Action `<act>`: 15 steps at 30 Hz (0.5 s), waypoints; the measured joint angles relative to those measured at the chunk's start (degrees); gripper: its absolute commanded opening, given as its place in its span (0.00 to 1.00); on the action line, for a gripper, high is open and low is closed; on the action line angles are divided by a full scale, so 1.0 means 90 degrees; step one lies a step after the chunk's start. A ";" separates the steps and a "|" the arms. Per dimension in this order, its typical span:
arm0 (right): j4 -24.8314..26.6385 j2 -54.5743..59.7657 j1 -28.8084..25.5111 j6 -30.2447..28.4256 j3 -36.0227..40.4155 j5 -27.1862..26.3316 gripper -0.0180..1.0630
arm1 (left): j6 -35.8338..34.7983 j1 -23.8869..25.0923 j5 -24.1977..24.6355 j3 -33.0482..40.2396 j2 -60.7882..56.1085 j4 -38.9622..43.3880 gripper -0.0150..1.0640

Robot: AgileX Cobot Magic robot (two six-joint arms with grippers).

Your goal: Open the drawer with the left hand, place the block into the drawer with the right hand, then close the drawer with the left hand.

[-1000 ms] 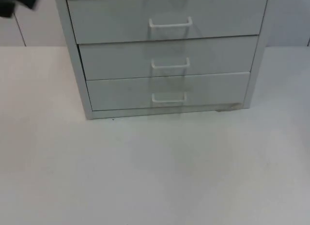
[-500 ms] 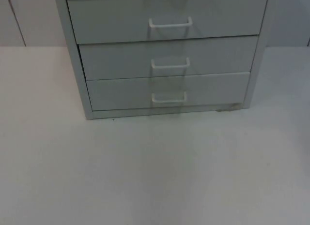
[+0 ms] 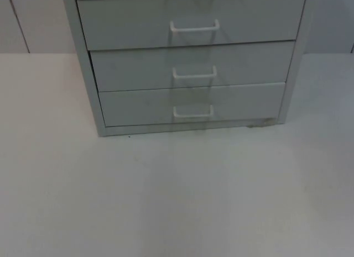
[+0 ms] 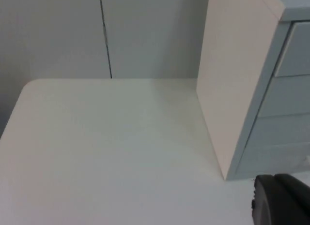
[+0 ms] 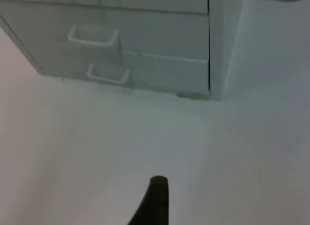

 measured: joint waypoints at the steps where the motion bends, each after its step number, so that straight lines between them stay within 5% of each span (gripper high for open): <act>1: 0.0027 -0.0198 0.0000 -0.0029 0.0000 0.0052 0.74 | 0.0013 0.0000 0.0000 0.0107 -0.0255 -0.0026 0.01; 15: 0.0141 -0.2223 0.0000 -0.0069 0.0015 0.1042 0.74 | 0.0044 0.0000 0.0587 0.1113 -0.2466 -0.0074 0.01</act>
